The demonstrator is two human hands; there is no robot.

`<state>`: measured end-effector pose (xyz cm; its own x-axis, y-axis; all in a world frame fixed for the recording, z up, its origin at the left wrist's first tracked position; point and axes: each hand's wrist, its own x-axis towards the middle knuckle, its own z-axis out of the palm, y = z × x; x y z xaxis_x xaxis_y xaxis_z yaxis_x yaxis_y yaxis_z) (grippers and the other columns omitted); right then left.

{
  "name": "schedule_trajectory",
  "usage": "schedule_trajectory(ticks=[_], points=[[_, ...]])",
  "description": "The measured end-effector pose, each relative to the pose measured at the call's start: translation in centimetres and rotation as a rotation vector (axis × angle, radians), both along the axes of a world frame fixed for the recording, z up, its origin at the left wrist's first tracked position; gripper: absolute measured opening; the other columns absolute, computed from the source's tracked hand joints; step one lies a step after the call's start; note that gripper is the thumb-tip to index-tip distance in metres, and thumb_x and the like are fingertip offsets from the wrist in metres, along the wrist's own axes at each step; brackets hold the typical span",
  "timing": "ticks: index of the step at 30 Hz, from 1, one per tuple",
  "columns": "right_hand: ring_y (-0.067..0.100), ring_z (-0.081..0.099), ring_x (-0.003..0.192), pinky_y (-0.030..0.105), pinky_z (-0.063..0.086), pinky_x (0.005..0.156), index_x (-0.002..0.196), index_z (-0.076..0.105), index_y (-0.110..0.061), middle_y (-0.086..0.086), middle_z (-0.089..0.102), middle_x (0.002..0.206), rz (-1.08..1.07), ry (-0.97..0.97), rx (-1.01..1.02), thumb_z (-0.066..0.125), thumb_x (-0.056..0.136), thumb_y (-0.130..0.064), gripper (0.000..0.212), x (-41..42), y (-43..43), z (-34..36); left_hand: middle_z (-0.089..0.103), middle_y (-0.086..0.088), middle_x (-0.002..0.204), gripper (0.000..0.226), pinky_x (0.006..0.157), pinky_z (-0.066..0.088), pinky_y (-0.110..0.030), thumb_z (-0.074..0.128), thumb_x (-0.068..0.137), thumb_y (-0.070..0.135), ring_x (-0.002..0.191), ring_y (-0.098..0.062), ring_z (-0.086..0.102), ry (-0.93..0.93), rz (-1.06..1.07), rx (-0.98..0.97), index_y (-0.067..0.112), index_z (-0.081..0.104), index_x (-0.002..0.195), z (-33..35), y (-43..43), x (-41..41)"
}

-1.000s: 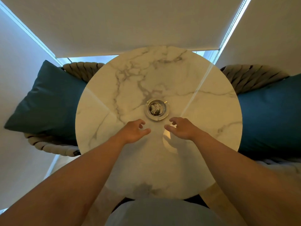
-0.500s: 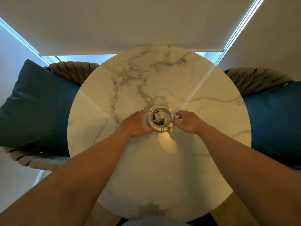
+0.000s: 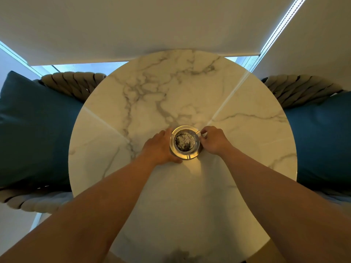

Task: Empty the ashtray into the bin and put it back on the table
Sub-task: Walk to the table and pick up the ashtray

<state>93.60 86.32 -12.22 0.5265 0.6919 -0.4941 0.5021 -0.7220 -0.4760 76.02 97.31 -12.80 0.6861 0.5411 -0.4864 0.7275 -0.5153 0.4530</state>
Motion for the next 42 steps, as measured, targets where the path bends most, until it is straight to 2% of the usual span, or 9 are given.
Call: schedule_trajectory(ticks=[6,12,16,24,30,33,36,40,42], points=[[0.032,0.059,0.1,0.037,0.048,0.084,0.099,0.065,-0.008,0.015,0.063,0.109,-0.074,-0.027,0.006,0.058,0.09,-0.029,0.023,0.3,0.6,-1.2,0.053,0.001,0.133,0.115,0.091,0.047,-0.042,0.088,0.043,0.055,0.123,-0.025,0.051,0.006,-0.012,0.055,0.034,0.029,0.14,-0.3,-0.3,0.7],[0.031,0.061,0.093,0.031,0.042,0.07,0.094,0.067,-0.011,0.012,0.066,0.103,-0.139,-0.057,0.008,0.058,0.09,-0.035,0.025,0.3,1.0,-2.3,0.054,-0.001,0.134,0.117,0.094,0.047,-0.044,0.089,0.045,0.055,0.124,-0.026,0.051,0.012,-0.023,0.074,0.032,0.028,0.143,-0.5,0.0,0.6],[0.031,0.061,0.093,0.03,0.041,0.07,0.092,0.068,-0.011,0.012,0.068,0.097,-0.185,-0.046,0.023,0.058,0.09,-0.037,0.028,0.0,1.1,-2.8,0.054,-0.001,0.133,0.118,0.094,0.047,-0.044,0.088,0.046,0.056,0.123,-0.026,0.051,0.01,-0.035,0.075,0.032,0.027,0.144,-0.4,0.1,0.3],[0.023,0.061,0.081,0.026,0.039,0.068,0.076,0.07,-0.012,0.006,0.066,0.079,-0.205,0.025,0.127,0.063,0.088,-0.03,0.023,-0.9,0.1,-1.6,0.055,0.003,0.13,0.115,0.094,0.047,-0.043,0.087,0.047,0.057,0.121,-0.021,0.052,-0.064,0.004,0.02,0.035,0.029,0.144,0.8,-0.5,-1.6],[0.016,0.057,0.059,0.025,0.04,0.065,0.099,0.073,-0.018,0.007,0.064,0.066,-0.175,0.108,0.267,0.065,0.088,-0.024,0.014,-3.1,-2.4,0.4,0.057,0.008,0.127,0.106,0.091,0.05,-0.042,0.086,0.047,0.06,0.118,-0.017,0.054,-0.099,-0.006,0.004,0.035,0.036,0.137,2.3,-1.6,-3.9],[0.016,0.058,0.056,0.026,0.043,0.063,0.112,0.07,-0.022,0.008,0.066,0.065,-0.09,0.148,0.319,0.066,0.089,-0.022,0.024,-4.4,-4.1,1.3,0.054,0.015,0.132,0.108,0.092,0.05,-0.038,0.083,0.043,0.067,0.12,-0.011,0.053,-0.153,0.0,-0.017,0.042,0.034,0.135,3.4,-2.6,-5.4],[0.005,0.056,0.057,0.016,0.041,0.06,0.128,0.06,-0.022,0.001,0.068,0.069,0.066,0.19,0.299,0.071,0.085,-0.026,0.045,-5.1,-5.8,2.2,0.055,0.013,0.132,0.109,0.093,0.049,-0.04,0.083,0.043,0.068,0.119,-0.013,0.055,-0.162,-0.038,0.0,0.04,0.034,0.136,4.1,-3.2,-6.8],[0.0,0.056,0.062,0.009,0.04,0.061,0.139,0.046,-0.023,-0.012,0.061,0.078,0.263,0.211,0.293,0.087,0.063,-0.036,0.087,-5.5,-7.5,3.2,0.055,0.012,0.132,0.109,0.094,0.048,-0.036,0.086,0.046,0.062,0.119,-0.012,0.054,-0.166,-0.068,0.029,0.038,0.035,0.138,5.0,-3.6,-7.8],[-0.007,0.054,0.07,0.007,0.039,0.062,0.14,0.042,-0.024,-0.023,0.056,0.084,0.328,0.192,0.313,0.09,0.056,-0.038,0.097,-5.9,-7.8,3.7,0.055,0.013,0.131,0.108,0.093,0.048,-0.035,0.087,0.046,0.061,0.117,-0.011,0.053,-0.172,-0.073,0.031,0.038,0.035,0.138,5.4,-3.9,-8.2]])
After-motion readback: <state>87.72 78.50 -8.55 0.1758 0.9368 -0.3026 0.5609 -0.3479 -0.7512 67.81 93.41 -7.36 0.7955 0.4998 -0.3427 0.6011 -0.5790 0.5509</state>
